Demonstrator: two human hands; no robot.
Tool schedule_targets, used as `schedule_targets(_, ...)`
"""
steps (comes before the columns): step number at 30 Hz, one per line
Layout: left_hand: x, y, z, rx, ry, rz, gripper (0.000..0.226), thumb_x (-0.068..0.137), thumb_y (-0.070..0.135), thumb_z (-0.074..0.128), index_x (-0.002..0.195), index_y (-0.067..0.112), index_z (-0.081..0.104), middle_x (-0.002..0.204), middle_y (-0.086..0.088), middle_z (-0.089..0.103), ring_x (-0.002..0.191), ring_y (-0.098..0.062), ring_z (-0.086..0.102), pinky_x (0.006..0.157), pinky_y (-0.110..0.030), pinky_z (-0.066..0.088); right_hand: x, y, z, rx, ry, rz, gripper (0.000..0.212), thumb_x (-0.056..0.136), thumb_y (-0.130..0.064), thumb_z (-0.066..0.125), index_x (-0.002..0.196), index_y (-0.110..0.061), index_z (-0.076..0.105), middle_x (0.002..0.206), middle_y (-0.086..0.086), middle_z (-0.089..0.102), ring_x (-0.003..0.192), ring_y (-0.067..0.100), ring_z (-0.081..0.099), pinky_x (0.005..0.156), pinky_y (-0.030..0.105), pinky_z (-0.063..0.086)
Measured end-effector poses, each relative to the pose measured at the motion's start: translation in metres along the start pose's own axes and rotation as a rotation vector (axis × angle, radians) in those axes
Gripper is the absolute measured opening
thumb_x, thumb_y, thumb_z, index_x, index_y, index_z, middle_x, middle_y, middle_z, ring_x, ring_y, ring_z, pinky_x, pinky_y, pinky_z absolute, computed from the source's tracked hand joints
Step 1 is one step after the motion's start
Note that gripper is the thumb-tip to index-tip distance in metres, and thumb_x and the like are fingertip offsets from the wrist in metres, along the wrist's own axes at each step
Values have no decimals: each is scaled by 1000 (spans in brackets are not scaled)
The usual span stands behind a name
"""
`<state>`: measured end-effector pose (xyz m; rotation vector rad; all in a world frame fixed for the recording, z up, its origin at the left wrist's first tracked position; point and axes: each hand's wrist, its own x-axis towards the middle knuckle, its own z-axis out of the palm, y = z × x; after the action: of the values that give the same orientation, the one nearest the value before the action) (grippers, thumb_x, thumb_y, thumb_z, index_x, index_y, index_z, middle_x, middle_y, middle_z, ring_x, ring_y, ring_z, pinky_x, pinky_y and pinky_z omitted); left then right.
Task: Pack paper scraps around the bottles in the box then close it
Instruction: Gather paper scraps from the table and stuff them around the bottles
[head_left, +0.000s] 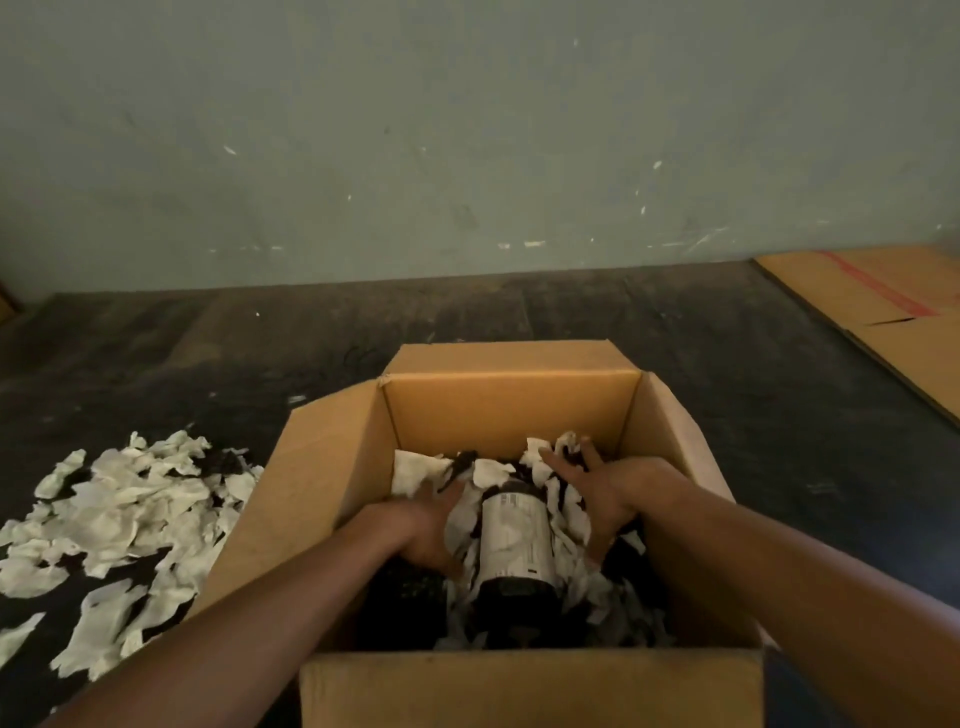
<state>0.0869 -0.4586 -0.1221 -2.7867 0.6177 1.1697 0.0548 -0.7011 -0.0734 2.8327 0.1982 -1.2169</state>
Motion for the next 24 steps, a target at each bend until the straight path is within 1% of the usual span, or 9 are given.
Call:
schedule_targets(3,-7,6,27,170,-134,-46,116,84,44,70,147,36,-27,159,-4,-28,150,-32,-5,120,-49,15,-8,-19,37,-204,-83,-20,121,83,-36,74,147,-31,-29,160,17,-21,149,37,1,117,55,12)
schedule_targets(7,-3,13,54,222,-132,-101,100,95,13,56,146,38,-26,160,-9,-26,148,-40,7,115,-50,27,7,-24,59,-262,-121,-42,108,90,-35,66,150,-29,-24,163,18,5,146,35,20,117,49,24)
schedule_targets(9,-6,13,45,227,-88,-73,98,93,18,60,152,33,-17,163,-12,-12,147,-39,14,114,-48,30,-1,-24,43,-182,-156,-42,109,85,-40,70,153,-29,-15,161,15,20,144,33,27,111,44,32)
schedule_targets(11,-13,12,30,213,-56,-43,92,88,35,67,156,25,5,162,-13,12,145,-35,25,114,-45,30,-16,-22,23,-51,-147,-40,100,82,-40,75,156,-30,8,158,9,27,140,32,34,103,39,40)
schedule_targets(13,-24,11,19,197,-7,-19,74,86,45,66,146,14,37,149,-14,42,132,-33,45,106,-41,40,-26,-18,12,33,-118,-35,79,84,-34,74,150,-22,33,151,7,39,131,30,47,97,36,47)
schedule_targets(15,-35,13,21,191,36,17,54,90,43,61,131,8,54,134,-14,57,117,-32,56,93,-37,44,-31,-20,18,32,-140,-53,56,88,-29,69,139,-16,49,139,9,52,118,27,57,91,36,53)
schedule_targets(17,-40,14,34,163,-63,19,47,96,37,51,134,10,54,136,-14,55,119,-32,55,92,-38,43,-31,-27,39,-92,-190,-54,45,94,-28,58,136,-15,52,135,10,55,119,27,56,91,36,46)
schedule_targets(20,-38,13,52,101,-297,-28,48,99,33,44,143,14,45,144,-12,48,126,-33,50,104,-46,41,-27,-36,63,-170,-239,-21,43,100,-24,42,140,-11,49,141,13,51,126,31,50,99,41,40)
schedule_targets(24,-58,25,33,-43,-219,78,46,98,34,45,142,19,48,147,-5,47,132,-28,45,108,-46,38,-38,-41,41,79,-243,-10,41,96,-22,49,136,-13,53,129,9,58,116,27,59,90,36,52)
